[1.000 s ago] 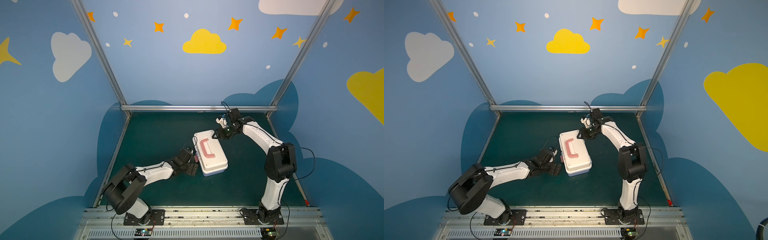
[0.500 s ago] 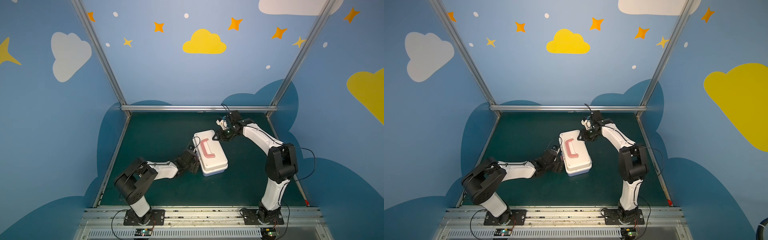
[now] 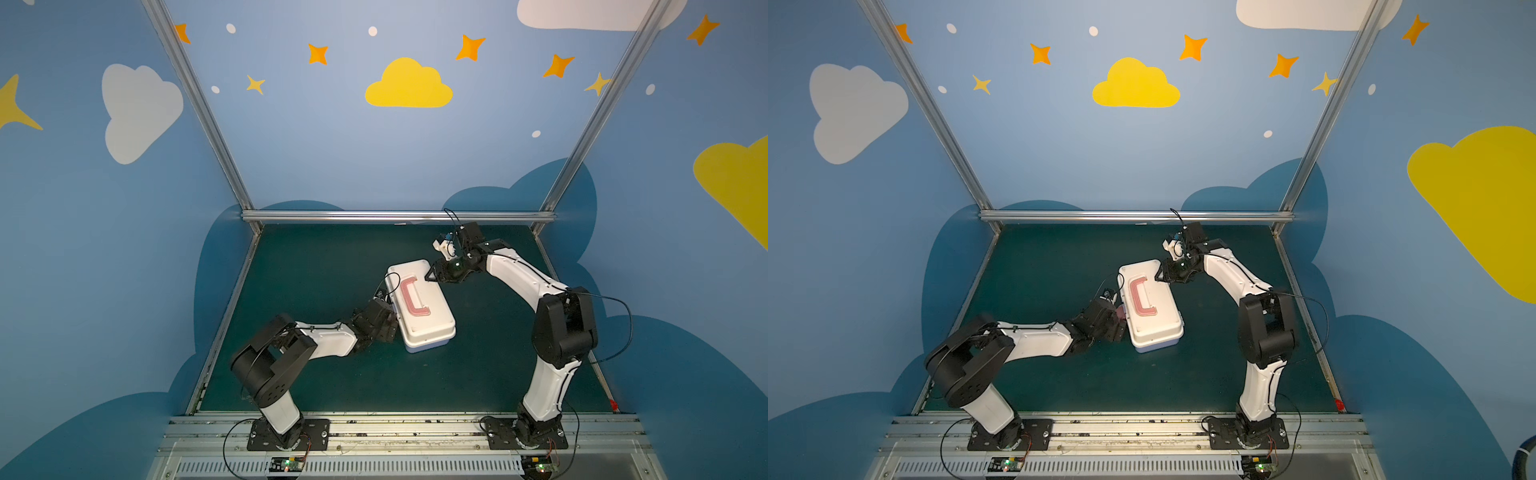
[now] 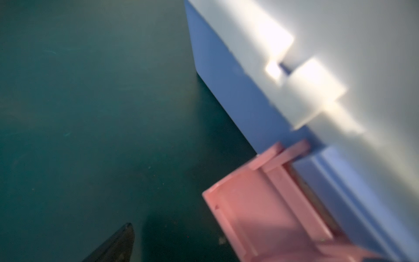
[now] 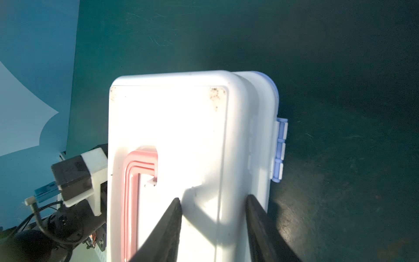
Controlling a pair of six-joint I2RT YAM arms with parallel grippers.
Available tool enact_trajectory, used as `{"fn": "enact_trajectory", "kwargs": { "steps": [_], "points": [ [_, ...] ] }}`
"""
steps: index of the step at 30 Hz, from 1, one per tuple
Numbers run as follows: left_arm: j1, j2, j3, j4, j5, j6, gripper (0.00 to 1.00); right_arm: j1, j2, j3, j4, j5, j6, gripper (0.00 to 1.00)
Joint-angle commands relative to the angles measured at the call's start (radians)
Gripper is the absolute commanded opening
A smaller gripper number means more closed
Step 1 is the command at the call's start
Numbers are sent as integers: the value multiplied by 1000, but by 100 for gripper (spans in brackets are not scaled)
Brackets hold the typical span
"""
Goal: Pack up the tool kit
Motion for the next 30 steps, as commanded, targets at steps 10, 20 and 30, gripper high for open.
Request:
{"fn": "enact_trajectory", "kwargs": {
  "steps": [10, 20, 30],
  "points": [
    [2, -119, 1, -57, 11, -45, 98, 24, -50, -41, -26, -72, 9, 45],
    [12, -197, -21, -49, 132, -136, 91, 28, -58, -63, -17, -76, 16, 44],
    [66, -225, -53, 14, 274, -295, 63, 37, -71, -107, -2, -74, 25, 44]
  ]
}}
